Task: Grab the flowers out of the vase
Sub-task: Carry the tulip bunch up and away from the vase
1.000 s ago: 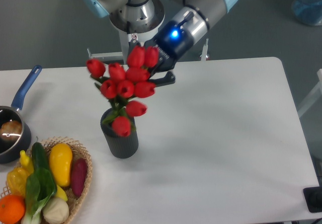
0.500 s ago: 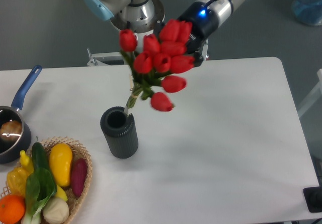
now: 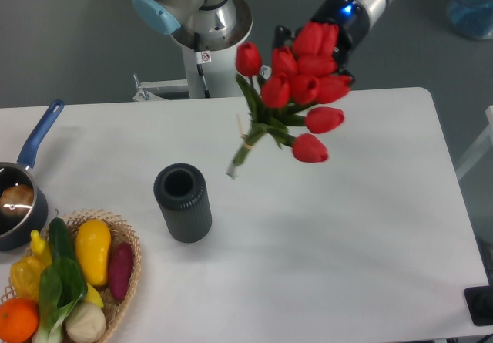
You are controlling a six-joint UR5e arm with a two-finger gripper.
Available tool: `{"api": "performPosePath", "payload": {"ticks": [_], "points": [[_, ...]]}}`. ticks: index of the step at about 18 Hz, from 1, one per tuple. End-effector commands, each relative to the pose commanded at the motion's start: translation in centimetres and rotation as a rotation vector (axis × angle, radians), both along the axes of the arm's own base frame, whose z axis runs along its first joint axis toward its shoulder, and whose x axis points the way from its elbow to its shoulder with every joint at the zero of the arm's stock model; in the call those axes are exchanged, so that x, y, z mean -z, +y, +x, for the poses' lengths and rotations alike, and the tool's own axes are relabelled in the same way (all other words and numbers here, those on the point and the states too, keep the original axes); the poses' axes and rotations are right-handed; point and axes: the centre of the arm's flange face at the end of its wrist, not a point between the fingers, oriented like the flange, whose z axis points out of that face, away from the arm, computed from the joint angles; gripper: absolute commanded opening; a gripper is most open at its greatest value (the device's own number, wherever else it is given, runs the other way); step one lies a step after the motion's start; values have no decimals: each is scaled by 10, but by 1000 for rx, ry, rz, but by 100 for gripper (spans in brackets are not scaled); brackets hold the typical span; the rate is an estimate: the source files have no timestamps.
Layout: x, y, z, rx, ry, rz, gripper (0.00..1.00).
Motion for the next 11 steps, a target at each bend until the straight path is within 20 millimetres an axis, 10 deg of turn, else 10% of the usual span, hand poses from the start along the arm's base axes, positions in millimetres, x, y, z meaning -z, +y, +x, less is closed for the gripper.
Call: {"api": "performPosePath", "payload": {"ticks": [11], "points": [[39, -22, -42, -102, 224, -756, 0]]}}
